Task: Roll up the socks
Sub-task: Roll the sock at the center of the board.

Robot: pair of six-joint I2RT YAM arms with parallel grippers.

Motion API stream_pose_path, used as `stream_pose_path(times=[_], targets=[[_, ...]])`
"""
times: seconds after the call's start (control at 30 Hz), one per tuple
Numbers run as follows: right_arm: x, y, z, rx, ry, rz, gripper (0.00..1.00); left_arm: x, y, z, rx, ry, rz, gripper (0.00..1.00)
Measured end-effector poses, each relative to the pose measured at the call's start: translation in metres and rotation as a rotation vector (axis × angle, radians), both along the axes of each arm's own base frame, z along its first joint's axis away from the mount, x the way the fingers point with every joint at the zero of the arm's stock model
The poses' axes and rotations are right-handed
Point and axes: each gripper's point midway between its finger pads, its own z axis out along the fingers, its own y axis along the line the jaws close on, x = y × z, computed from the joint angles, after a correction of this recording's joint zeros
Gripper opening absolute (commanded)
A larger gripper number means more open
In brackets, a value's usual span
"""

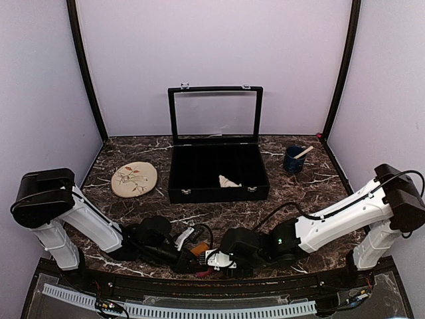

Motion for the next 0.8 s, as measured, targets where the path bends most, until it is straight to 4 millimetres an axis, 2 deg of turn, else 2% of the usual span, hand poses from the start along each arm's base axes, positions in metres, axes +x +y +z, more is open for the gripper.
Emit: stream_pose_path(times=[0.4,0.8], targets=[[-0.005,0.021,-0.003,-0.033,-0.073,0.081,0.5,-0.004,0.005,-0.001,-0.011,0.008,-0.058,0.0],[-0.01,0.024,-0.014,-0.067,-0.078,0.112,0.39,-0.004,0.008,-0.001,-0.021,0.017,-0.093,0.0]])
